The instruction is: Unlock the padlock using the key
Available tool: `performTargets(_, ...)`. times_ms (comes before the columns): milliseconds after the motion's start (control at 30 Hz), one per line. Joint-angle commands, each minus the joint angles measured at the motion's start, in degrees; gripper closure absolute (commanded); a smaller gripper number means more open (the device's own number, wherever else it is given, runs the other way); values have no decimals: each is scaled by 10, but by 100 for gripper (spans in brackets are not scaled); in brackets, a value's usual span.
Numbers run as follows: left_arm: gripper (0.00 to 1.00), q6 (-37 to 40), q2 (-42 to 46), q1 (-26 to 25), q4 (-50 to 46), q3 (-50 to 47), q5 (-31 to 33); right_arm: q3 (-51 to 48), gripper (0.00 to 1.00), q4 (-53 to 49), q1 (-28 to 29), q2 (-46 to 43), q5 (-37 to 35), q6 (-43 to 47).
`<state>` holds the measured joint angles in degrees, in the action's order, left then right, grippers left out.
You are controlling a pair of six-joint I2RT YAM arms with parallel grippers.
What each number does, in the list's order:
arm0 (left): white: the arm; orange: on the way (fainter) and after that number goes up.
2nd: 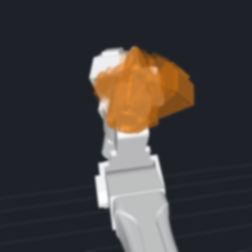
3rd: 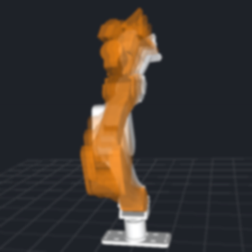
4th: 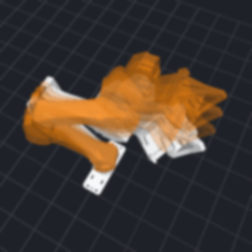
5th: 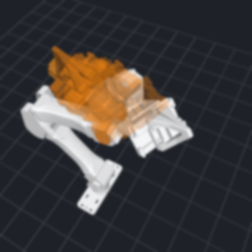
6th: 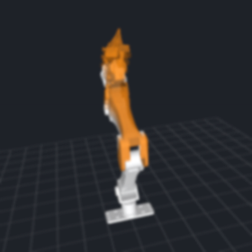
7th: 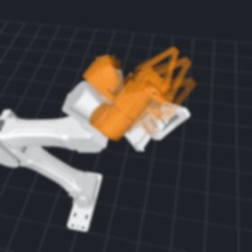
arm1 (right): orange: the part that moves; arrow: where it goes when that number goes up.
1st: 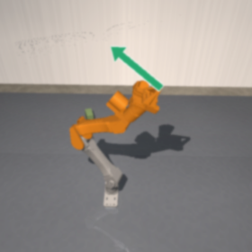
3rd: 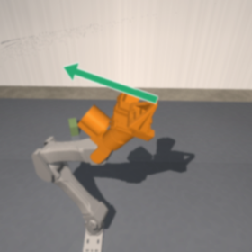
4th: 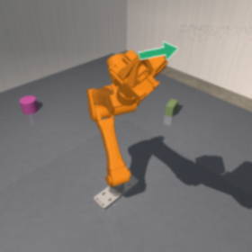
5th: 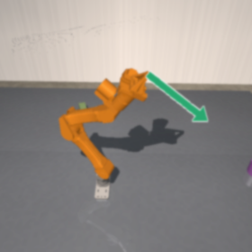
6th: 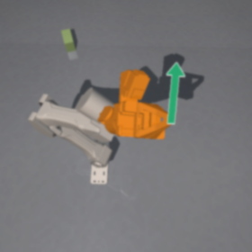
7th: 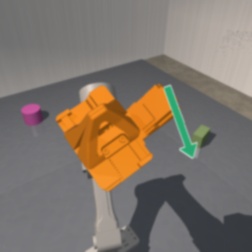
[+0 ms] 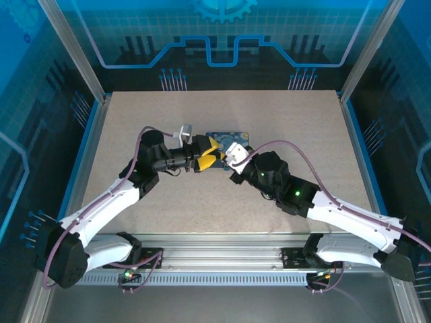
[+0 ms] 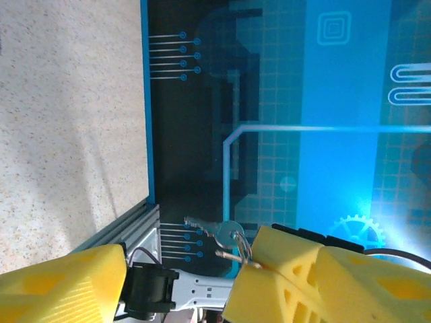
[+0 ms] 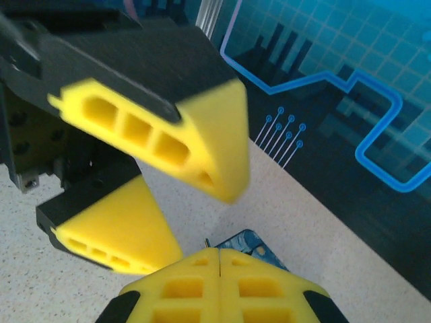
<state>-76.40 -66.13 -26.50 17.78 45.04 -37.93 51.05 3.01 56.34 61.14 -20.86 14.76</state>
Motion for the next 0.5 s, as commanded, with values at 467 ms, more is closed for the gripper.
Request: performTargets(467,61,-50,-21,-7,26,21,-19,-31,100,49,35,6,-40,76)
